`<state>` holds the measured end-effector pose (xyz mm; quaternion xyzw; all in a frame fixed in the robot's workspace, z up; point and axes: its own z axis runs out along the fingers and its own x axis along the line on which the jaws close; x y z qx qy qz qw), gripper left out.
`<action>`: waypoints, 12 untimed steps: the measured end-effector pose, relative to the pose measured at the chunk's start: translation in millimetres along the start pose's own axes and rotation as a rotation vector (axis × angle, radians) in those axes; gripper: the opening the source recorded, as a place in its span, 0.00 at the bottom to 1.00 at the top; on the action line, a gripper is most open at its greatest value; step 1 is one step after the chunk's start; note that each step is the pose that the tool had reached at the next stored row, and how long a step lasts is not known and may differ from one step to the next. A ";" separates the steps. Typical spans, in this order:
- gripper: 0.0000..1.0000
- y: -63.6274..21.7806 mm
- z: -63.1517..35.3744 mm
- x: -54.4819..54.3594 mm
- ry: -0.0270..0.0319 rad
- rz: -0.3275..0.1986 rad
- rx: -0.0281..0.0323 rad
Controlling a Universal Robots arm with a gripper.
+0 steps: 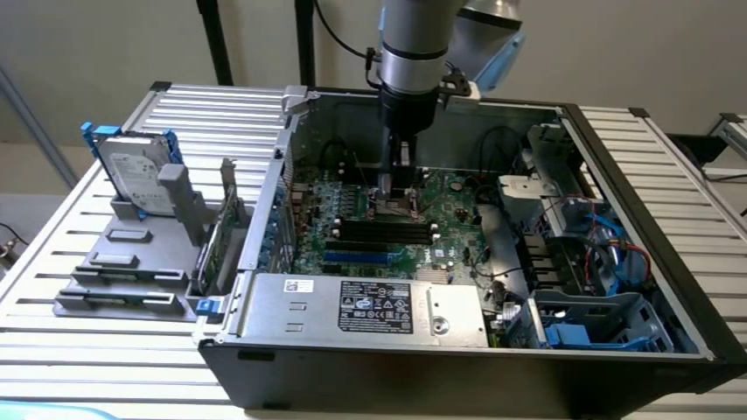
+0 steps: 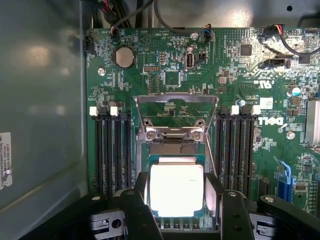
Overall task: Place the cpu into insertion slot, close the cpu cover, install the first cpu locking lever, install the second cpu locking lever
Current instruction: 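Place the cpu into insertion slot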
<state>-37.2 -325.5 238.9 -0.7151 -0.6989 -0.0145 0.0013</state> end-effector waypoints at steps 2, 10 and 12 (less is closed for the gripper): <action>0.54 -0.1 3.6 0.2 0.0001 0.000 0.0000; 0.54 -0.4 15.6 1.0 -0.0001 0.000 0.0000; 0.54 -0.4 18.1 1.1 0.0001 0.000 0.0000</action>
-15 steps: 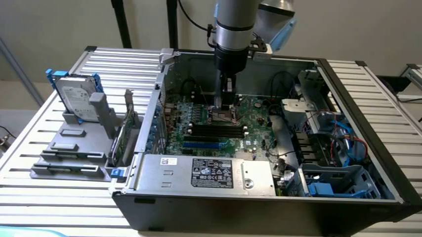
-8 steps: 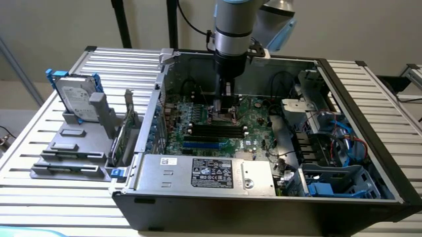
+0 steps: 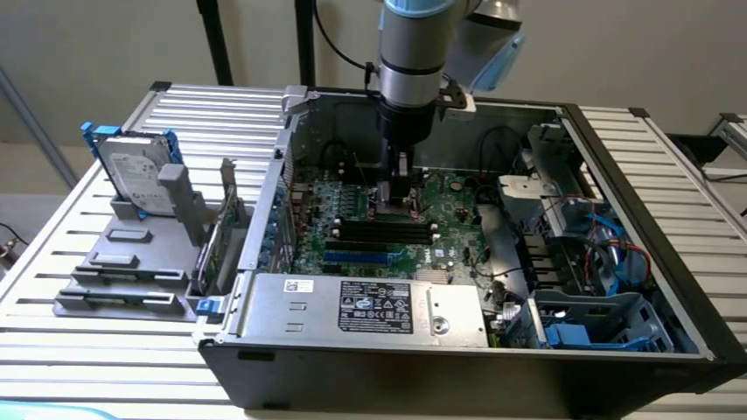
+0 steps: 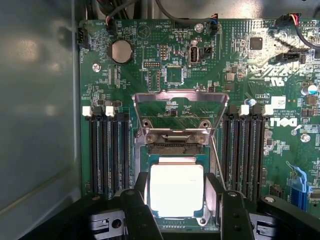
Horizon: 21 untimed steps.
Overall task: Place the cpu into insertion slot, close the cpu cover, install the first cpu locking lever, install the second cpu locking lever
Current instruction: 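Place the cpu into insertion slot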
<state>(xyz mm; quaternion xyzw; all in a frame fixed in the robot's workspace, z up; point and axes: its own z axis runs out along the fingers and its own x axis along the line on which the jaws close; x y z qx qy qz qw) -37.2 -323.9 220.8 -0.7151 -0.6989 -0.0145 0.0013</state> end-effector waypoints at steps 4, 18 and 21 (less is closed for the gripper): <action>0.54 -0.1 4.0 0.2 -0.0012 0.000 0.0004; 0.54 -0.1 12.4 0.9 -0.0236 0.000 0.0083; 0.54 0.4 14.1 1.4 -0.0237 0.000 0.0121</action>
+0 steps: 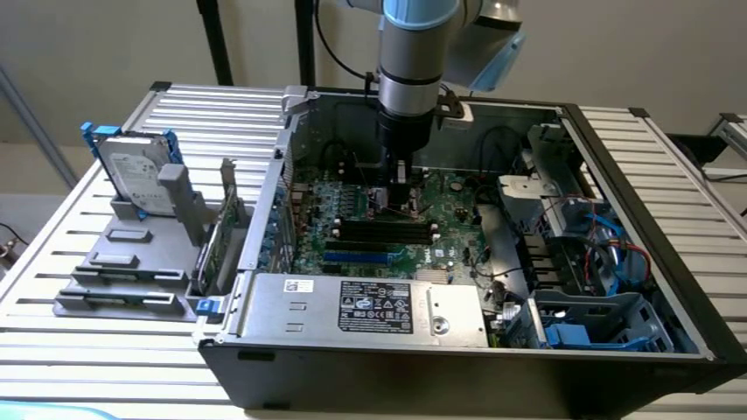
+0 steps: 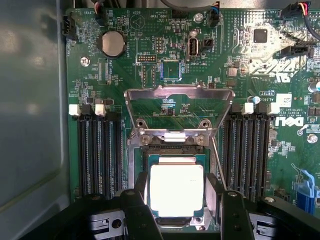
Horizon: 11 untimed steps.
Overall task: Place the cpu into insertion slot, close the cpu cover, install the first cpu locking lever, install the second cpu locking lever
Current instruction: 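Place the cpu into insertion slot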
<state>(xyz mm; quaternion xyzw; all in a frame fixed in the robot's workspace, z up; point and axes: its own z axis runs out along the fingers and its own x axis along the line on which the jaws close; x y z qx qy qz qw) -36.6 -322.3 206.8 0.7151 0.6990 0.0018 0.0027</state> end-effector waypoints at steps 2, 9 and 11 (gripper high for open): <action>0.54 0.8 1.2 0.5 -0.0001 0.000 0.0038; 0.54 3.2 4.3 2.2 -0.0004 0.000 0.0162; 0.54 3.7 4.8 2.5 -0.0004 0.000 0.0179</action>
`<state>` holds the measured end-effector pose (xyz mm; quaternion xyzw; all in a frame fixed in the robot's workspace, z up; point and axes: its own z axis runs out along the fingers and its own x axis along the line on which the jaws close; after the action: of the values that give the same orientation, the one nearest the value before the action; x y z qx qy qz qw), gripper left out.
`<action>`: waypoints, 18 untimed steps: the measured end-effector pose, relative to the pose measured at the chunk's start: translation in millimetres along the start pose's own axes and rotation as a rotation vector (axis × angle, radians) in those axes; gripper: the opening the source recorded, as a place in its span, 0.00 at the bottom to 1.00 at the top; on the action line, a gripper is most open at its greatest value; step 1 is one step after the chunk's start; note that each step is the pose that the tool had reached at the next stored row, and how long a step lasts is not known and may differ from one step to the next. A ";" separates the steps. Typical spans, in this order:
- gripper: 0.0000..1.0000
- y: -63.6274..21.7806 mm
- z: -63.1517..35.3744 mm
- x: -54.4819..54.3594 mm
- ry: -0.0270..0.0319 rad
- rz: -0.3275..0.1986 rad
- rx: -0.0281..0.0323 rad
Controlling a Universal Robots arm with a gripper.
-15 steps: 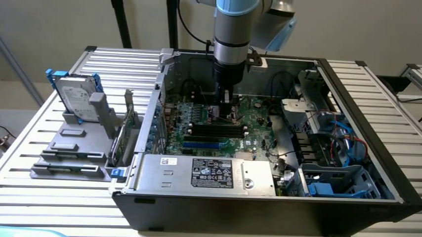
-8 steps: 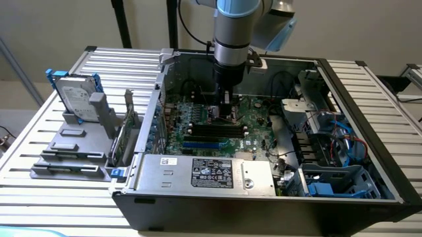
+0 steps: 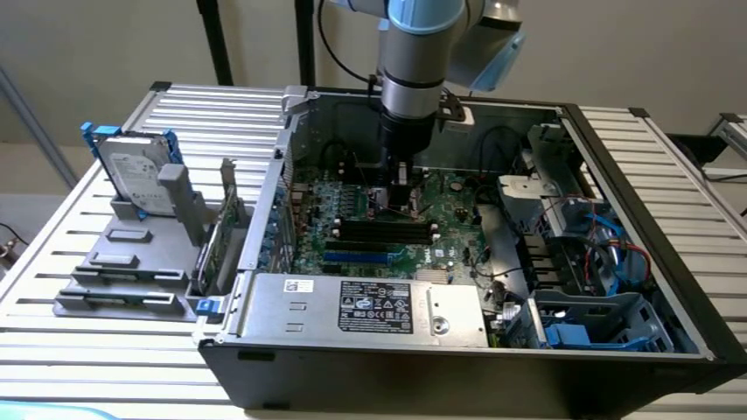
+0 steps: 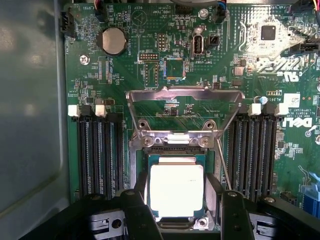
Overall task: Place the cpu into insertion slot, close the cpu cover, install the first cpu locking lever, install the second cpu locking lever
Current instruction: 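Place the cpu into insertion slot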
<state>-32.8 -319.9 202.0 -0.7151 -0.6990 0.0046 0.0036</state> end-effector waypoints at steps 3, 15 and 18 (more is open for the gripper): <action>0.54 0.7 0.4 0.2 -0.0003 0.000 0.0017; 0.54 1.5 3.3 0.4 -0.0002 0.000 0.0036; 0.54 1.5 3.6 0.4 -0.0002 0.000 0.0037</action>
<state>-31.3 -319.5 198.4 -0.7151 -0.6990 0.0060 0.0049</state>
